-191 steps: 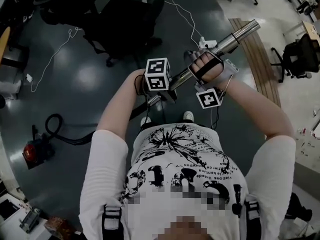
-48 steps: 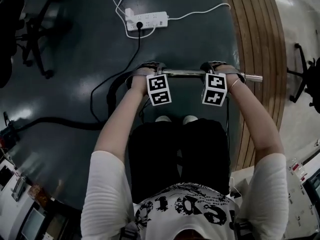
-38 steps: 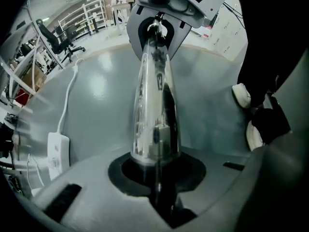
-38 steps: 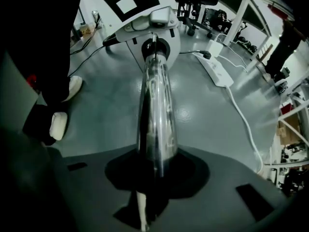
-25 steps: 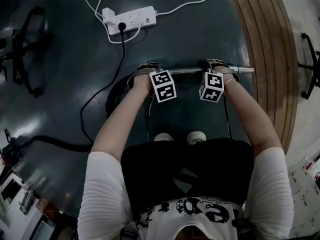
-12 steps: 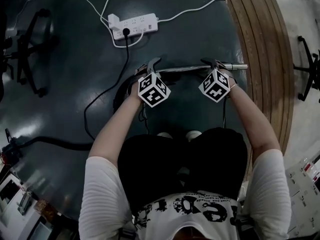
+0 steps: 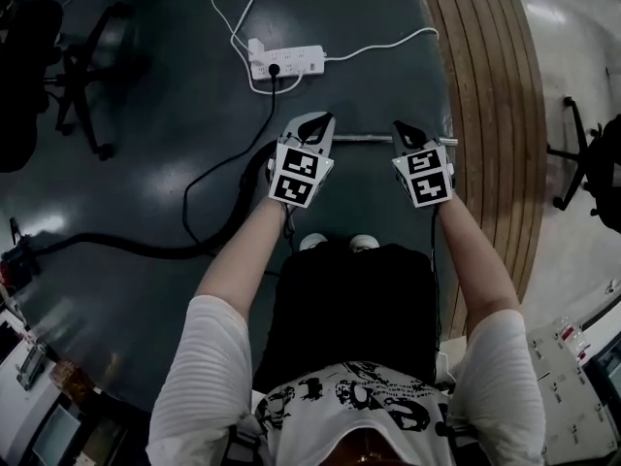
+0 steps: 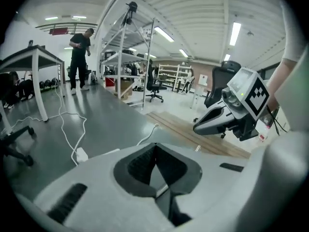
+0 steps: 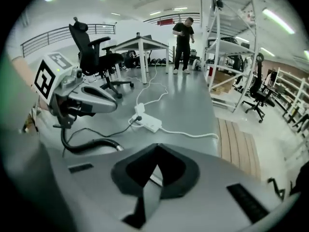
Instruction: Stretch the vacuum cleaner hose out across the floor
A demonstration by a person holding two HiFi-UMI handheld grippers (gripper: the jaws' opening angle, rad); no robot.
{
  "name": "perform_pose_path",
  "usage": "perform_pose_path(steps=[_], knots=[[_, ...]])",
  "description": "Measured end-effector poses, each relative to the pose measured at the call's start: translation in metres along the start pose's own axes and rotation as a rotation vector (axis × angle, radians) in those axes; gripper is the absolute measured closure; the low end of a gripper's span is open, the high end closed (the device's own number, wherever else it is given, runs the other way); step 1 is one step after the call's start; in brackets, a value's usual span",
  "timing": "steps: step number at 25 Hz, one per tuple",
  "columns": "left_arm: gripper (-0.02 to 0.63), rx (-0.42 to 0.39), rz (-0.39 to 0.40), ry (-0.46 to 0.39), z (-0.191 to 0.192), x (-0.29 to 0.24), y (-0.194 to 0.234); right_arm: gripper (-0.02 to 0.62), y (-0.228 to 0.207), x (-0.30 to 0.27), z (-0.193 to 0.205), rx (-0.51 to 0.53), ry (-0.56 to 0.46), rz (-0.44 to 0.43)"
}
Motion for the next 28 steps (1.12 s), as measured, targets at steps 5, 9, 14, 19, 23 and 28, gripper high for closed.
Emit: perform_pose_path(steps=[5, 9, 14, 19, 23, 28], knots=[[0.601, 0.091, -0.010, -0.118, -0.131, 0.125, -0.061, 0.592, 0.005, 0.156, -0.110, 0.000, -0.036, -0.061], [0.601, 0.118, -0.072, -0.267, -0.252, 0.242, -0.096, 0.592, 0.013, 0.272, -0.238, 0.157, -0.153, -0.077], [0.600, 0.177, -0.211, -0.369, -0.330, 0.403, -0.154, 0.592, 0.059, 0.411, -0.348, 0.241, -0.313, -0.148], [0.601, 0.142, -0.388, -0.484, -0.363, 0.526, -0.191, 0.592, 0.102, 0.500, -0.420, 0.248, -0.446, -0.236], [0.601, 0.082, -0.605, -0.571, -0.365, 0.606, -0.225, 0.592, 0.143, 0.546, -0.447, 0.293, -0.567, -0.375], [0.601, 0.122, -0.941, -0.648, -0.316, 0.702, -0.283, 0.592, 0.228, 0.580, -0.440, 0.387, -0.616, -0.616]])
Point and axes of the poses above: the fingertips, and each gripper's own axes: x backward along the fingers, y to its left, z out of its underside, the point moved 7 cm from there along x, backward along the fingers, and after that the axes turned 11 degrees about z, right-handed, at the moved point
